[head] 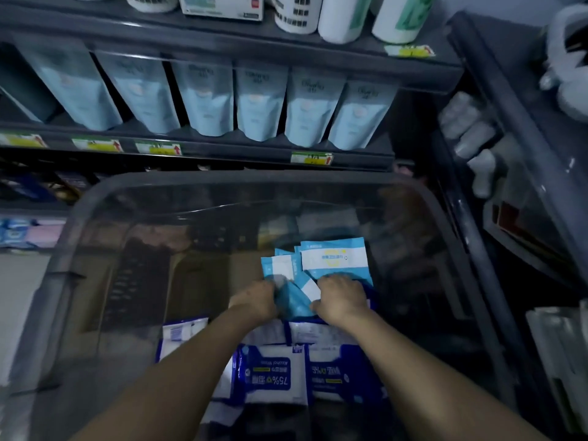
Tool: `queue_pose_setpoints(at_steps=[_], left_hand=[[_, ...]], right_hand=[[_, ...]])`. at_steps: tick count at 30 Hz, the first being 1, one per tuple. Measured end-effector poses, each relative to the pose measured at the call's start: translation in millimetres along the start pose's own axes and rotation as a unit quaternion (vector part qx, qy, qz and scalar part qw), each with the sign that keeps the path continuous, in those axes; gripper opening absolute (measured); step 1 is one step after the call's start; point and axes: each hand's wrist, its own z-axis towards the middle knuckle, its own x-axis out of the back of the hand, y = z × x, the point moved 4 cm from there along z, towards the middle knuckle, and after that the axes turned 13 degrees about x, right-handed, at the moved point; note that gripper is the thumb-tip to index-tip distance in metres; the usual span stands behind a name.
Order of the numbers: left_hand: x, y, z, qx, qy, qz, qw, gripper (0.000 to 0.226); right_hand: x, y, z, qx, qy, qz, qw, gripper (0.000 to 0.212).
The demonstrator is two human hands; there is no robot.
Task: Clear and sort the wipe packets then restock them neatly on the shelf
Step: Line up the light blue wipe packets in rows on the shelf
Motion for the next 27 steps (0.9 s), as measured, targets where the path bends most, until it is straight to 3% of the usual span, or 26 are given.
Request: queue_pose_setpoints(at_steps=[4, 6, 8, 10, 11, 13, 14, 15, 18, 19, 22, 24, 27], left_hand=[[4, -10, 6, 0.015, -0.019, -0.059, 0.998, 0.041], [13, -14, 7, -0.016, -0.031, -0.079, 0.996, 0.035], [32, -22, 5, -0.032, -0.007, -0.176, 0.984, 0.025], [58, -32, -1, -0.051, 0.081, -0.253, 0.963, 0.020], [72, -35, -9, -0.069, 0.160, -0.229, 0.958, 0.019], [85, -37, -26, -0.115, 0.331, -0.070, 0.934, 0.021], [82, -36, -30, -0.131, 0.348, 0.000, 0.928, 0.024], [71, -38, -29, -0.132, 0.304, 0.054, 0.942, 0.030], [26, -54, -18, -0.054, 0.069, 0.142, 0.986, 0.036], [20, -58, -16, -0.039, 0.059, 0.114, 0.991, 0.032], [29, -63, -11, 0.019, 0.155, 0.006, 0.988, 0.028], [33, -63, -4, 0.047, 0.201, 0.011, 0.978, 0.040], [32, -61, 4, 0.093, 0.176, 0.014, 0.980, 0.063]], right_hand=[[5, -4, 9, 0.026, 0.005, 0.058, 0.998, 0.017], [16, -8, 10, 0.037, 0.039, 0.128, 0.990, 0.019], [29, -9, 11, 0.033, 0.095, 0.183, 0.978, 0.025], [38, -7, 14, 0.017, 0.146, 0.231, 0.962, 0.024], [39, -6, 15, 0.007, 0.161, 0.254, 0.954, 0.024], [36, -3, 17, -0.012, 0.165, 0.283, 0.945, 0.031], [32, -2, 18, -0.017, 0.155, 0.279, 0.948, 0.036], [28, 0, 17, -0.022, 0.141, 0.262, 0.955, 0.042], [17, 4, 12, -0.039, 0.112, 0.203, 0.972, 0.055], [15, 6, 12, -0.041, 0.109, 0.187, 0.975, 0.056], [12, 8, 17, -0.036, 0.112, 0.179, 0.977, 0.054], [11, 7, 21, -0.024, 0.113, 0.203, 0.972, 0.051], [7, 4, 27, -0.004, 0.103, 0.241, 0.965, 0.044]])
